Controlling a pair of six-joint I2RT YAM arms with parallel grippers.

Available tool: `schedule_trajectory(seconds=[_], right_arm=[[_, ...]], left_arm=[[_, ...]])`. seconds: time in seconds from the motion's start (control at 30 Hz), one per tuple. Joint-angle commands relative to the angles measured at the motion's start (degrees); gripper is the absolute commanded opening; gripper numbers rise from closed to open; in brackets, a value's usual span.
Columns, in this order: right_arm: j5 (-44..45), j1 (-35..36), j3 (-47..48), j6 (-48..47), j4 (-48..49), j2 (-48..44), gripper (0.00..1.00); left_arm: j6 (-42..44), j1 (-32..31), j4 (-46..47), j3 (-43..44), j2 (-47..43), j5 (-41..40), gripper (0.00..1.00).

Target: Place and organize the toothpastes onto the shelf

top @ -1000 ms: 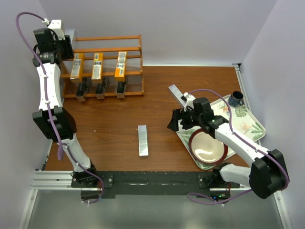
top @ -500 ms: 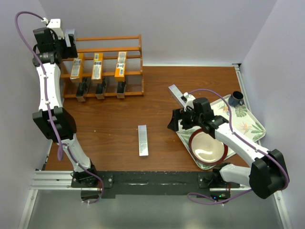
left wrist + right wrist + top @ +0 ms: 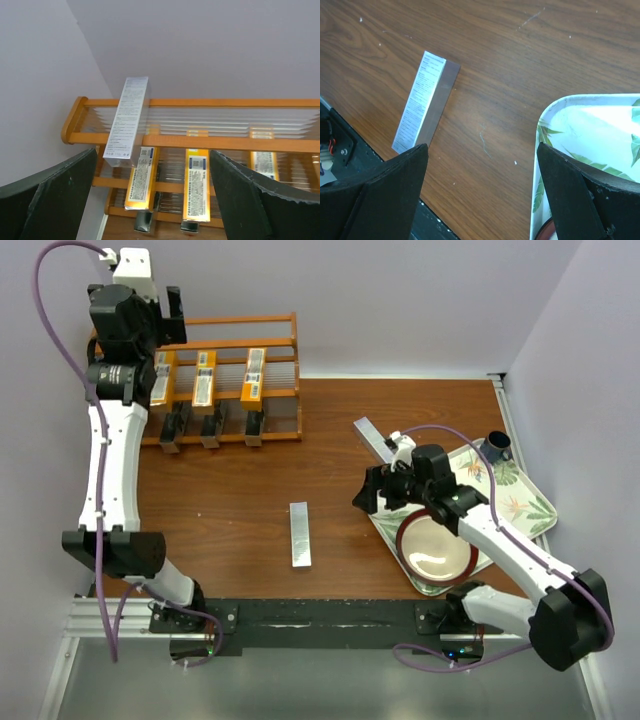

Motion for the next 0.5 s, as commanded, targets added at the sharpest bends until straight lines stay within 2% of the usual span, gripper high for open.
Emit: schedule_trajectory(seconds=[0.0, 0.13, 0.23, 0.37, 0.47], right_arm=[[0.92, 0.18, 1.95, -1.1, 1.64, -2.9, 0.95], [1.45, 0.26, 1.51, -0.58, 1.91, -4.13, 0.95], [1.62, 0.35, 0.99, 0.13, 2.34, -4.48, 0.95], [2.59, 1.58, 2.48, 0.92, 1.56, -2.38, 0.95], [7.22, 5.44, 5.2, 1.62, -0.37, 1.31, 0.95]], left_arm=[[-3.08, -4.74, -2.09, 1.08, -4.28, -4.94, 1.0], [-11.16, -4.84, -5.35, -5.22, -11.29, -0.38, 1.0], [-12.31, -4.84, -2.02, -21.0, -19.45, 2.17, 1.0], [-12.14, -4.84, 4.12, -36.24, -29.41, 4.1, 1.0], [-11.79, -4.84, 8.69, -48.37, -36.7, 5.6, 1.0]])
